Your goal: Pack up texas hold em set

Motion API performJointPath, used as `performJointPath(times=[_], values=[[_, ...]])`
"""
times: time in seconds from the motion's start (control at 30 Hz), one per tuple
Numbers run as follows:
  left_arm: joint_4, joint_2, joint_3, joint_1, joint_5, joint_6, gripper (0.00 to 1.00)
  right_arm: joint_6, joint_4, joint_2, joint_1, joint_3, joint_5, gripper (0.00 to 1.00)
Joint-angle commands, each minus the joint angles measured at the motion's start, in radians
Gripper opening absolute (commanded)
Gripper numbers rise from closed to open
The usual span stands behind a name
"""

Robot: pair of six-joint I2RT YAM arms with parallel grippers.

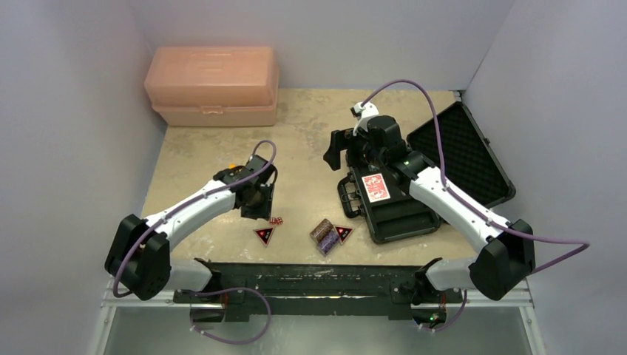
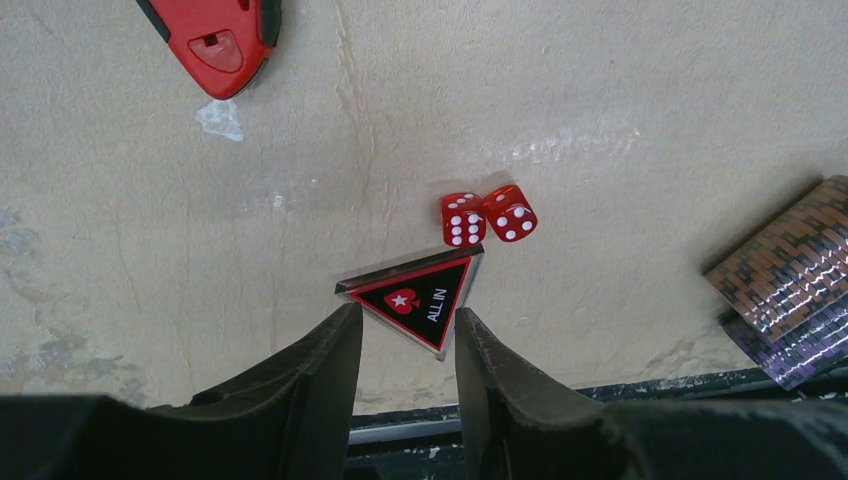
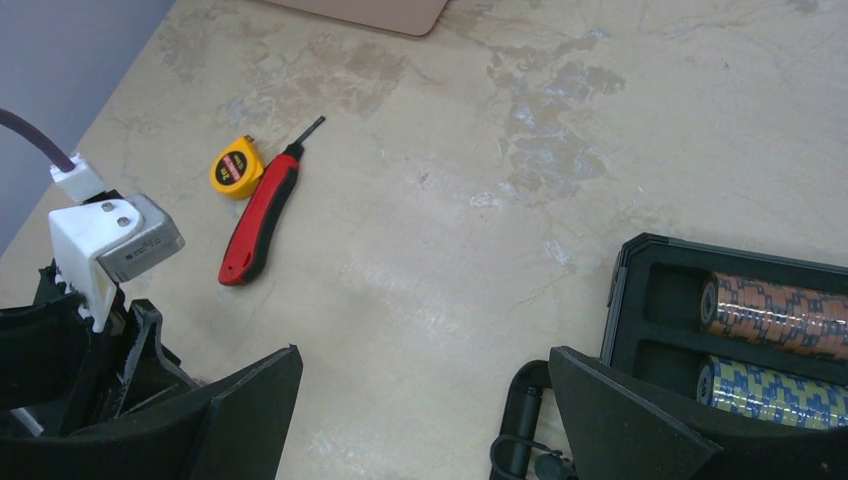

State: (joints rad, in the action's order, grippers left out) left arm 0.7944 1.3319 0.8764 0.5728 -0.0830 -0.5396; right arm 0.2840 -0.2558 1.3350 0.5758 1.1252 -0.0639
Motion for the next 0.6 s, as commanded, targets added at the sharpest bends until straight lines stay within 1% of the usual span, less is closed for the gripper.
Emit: performJointPath(times=[0.0, 0.3, 0.57], values=[[-0.056, 0.023, -0.003, 0.013, -0.009, -0.005, 0.38, -0.02, 0.009, -0.028, 0.003, -0.004, 0.022, 0.99], [-0.107, 0.115, 0.002, 0.03, -0.011, -0.006, 0.38, -0.022, 0.006, -0.022, 0.003, -0.004, 0.027, 0.99], [-0.136, 0.161, 0.006, 0.04, -0.009, -0.007, 0.4, -0.022, 0.005, -0.017, 0.003, -0.006, 0.03, 0.99]])
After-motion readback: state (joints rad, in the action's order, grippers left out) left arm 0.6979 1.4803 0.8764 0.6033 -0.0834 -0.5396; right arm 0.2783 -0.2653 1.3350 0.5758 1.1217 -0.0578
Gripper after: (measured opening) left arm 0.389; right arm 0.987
